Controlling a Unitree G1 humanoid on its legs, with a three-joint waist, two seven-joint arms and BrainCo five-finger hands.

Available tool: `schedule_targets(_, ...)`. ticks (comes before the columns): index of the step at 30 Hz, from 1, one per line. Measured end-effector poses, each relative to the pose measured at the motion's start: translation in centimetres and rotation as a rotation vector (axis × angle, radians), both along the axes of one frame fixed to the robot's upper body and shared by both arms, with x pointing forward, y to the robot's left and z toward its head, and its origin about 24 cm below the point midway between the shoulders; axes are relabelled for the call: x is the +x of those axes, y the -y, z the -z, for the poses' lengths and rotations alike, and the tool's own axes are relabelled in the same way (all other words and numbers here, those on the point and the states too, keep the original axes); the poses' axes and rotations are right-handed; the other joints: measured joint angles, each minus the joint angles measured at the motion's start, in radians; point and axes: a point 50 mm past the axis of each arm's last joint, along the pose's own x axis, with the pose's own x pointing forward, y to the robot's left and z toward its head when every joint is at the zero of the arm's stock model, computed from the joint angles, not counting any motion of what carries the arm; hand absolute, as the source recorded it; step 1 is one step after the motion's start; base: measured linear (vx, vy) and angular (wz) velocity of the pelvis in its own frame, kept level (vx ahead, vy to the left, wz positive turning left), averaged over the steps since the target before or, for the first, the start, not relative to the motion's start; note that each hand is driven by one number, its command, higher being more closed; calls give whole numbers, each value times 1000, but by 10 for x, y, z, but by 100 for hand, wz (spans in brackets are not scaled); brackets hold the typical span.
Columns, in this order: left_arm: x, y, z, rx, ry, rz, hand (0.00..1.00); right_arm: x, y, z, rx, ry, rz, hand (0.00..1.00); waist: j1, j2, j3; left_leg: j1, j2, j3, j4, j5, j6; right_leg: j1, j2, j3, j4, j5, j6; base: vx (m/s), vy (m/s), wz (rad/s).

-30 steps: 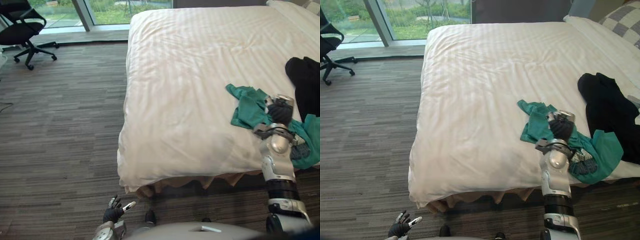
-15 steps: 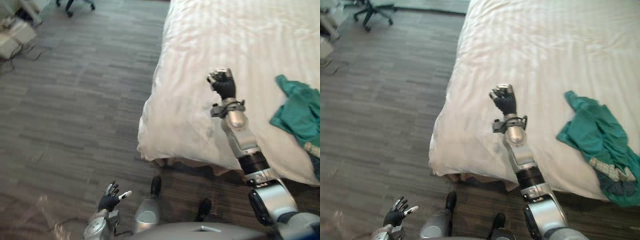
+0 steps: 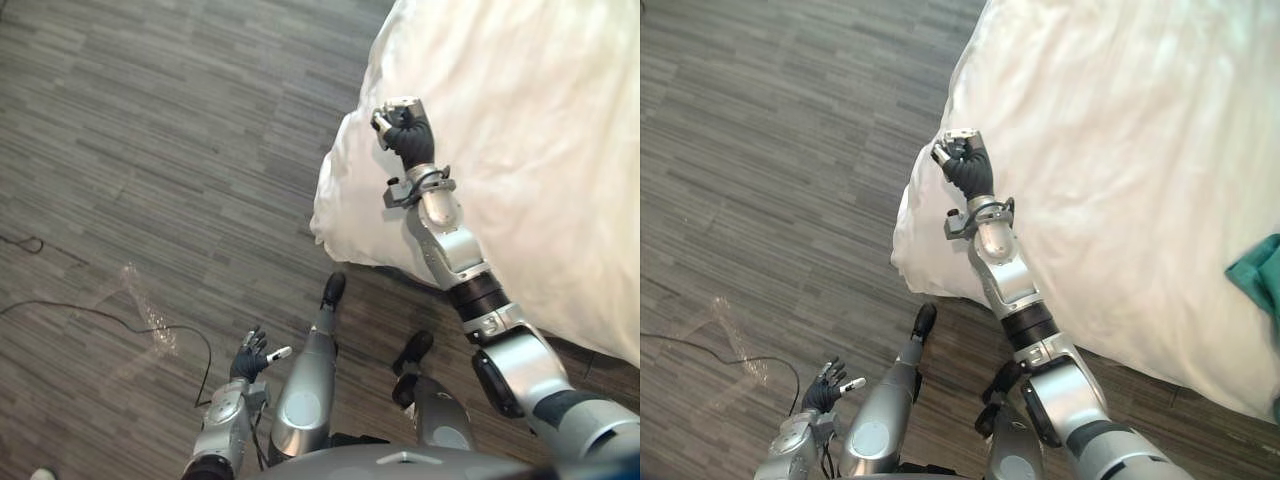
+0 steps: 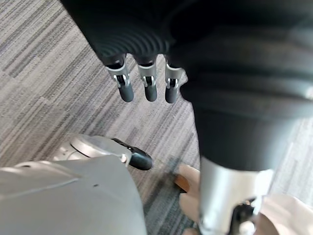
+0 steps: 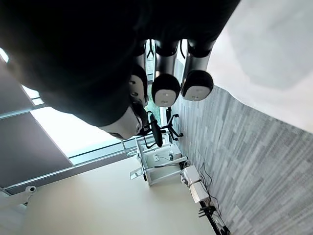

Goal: Tidy the bed and pick cloth on bed and put in laundry

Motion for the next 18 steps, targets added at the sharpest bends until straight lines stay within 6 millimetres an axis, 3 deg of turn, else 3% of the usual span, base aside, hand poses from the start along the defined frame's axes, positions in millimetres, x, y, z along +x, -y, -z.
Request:
schedule_targets(8, 24, 9, -11, -22, 78, -7, 0, -11, -29, 0, 67, -1, -75, 100, 23, 13, 20, -116, -2, -39, 1, 15, -10, -117, -10, -41, 58, -32, -6, 36, 19, 12)
schedule_targets(10, 33, 13, -16, -26, 102, -8, 0, -12, -32, 8, 81, -33, -79, 100, 42, 17, 30, -127, -2, -41, 1, 16, -10, -132, -16, -43, 78, -47, -5, 68, 9, 11)
schedule_targets(14, 36, 20, -18, -42, 127, -17, 0, -13, -45, 30, 61, -117, -107, 100, 45, 19, 31, -159, -7, -42, 4, 16, -11, -181, -36, -52, 134, -80, -7, 63, 9, 7)
schedule_targets(18, 37, 24, -18, -56, 134, -20, 0, -6, -44, 64, 18, -251, -69, 100, 51, 20, 31, -189, -7, -42, 4, 22, -20, -227, -47, -54, 174, -102, -13, 13, -1, 2)
